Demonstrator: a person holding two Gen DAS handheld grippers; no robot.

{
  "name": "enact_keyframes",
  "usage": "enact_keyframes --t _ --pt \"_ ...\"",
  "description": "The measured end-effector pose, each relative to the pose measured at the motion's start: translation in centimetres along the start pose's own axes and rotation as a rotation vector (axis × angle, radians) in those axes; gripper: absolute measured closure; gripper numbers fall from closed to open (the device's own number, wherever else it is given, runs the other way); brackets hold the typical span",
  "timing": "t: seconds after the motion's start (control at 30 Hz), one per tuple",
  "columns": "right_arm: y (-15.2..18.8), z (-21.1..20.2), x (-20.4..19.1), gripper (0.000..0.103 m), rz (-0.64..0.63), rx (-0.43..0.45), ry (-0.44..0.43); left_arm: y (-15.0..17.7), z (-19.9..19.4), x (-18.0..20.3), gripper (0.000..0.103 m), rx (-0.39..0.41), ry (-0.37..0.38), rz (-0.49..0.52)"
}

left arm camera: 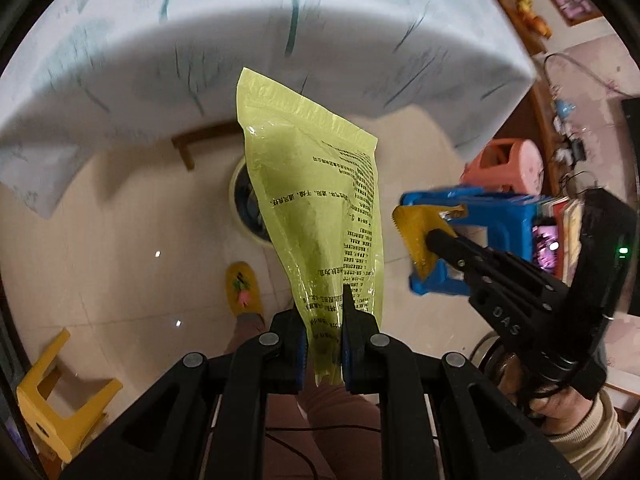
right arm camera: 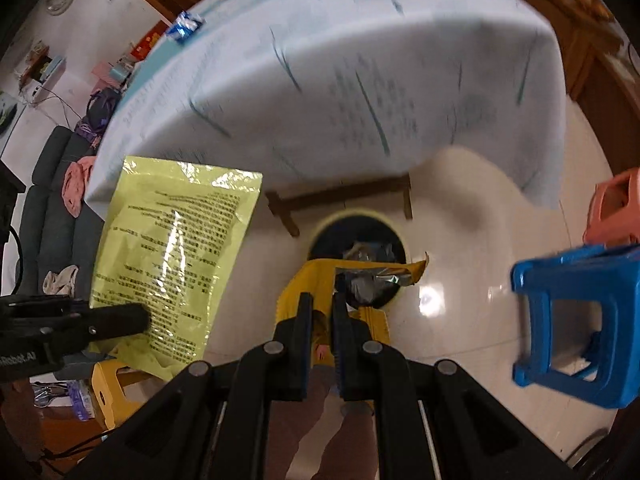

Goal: Collect trash
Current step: 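Carry the yellow packet and yellow paper over the black bin with both grippers, then open both grippers over the bin to drop the packet and paper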

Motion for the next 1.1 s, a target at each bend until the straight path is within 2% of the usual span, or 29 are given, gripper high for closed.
enact_keyframes --t 0.17,0.3,0.57,0.83,1.0,1.1 --pt "1.4 3.2 0.4 0.094 0.039 -0.025 0.001 0.3 4.5 -1.3 0.092 -0.045 -0.029 0.005" --pt "1.8 6.2 0.8 0.094 0.062 -0.035 0.006 -0.9 8.8 -2.6 0.092 -0.083 -0.031 0.002" --pt "2.5 13.7 3.3 0.094 0.123 -0.046 0.040 -4.5 17.3 -3.3 0.091 -0.096 -0.036 0.031" --pt "2.1 19.9 5.4 0.093 0.155 -0.041 0.051 -7.5 23.6 -3.3 0.077 -0.065 -0.077 0.075" --pt "1.3 22.7 6.1 0.090 0.154 -0.046 0.066 -9.1 25.7 -3.8 0.051 -0.044 -0.094 0.077" --pt "1.1 23.6 6.2 0.088 0.161 -0.059 0.073 -9.4 26.3 -4.3 0.047 -0.035 -0.101 0.067"
Point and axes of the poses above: each gripper's, at about its wrist camera, not at the fingertips, and z roughly the way its jaws point, x to its right, y to its underside, the point moved 5 cm from there along z, roughly the way its jaws point, and after that the axes turned 11 degrees about -z, right-handed, at the moved point
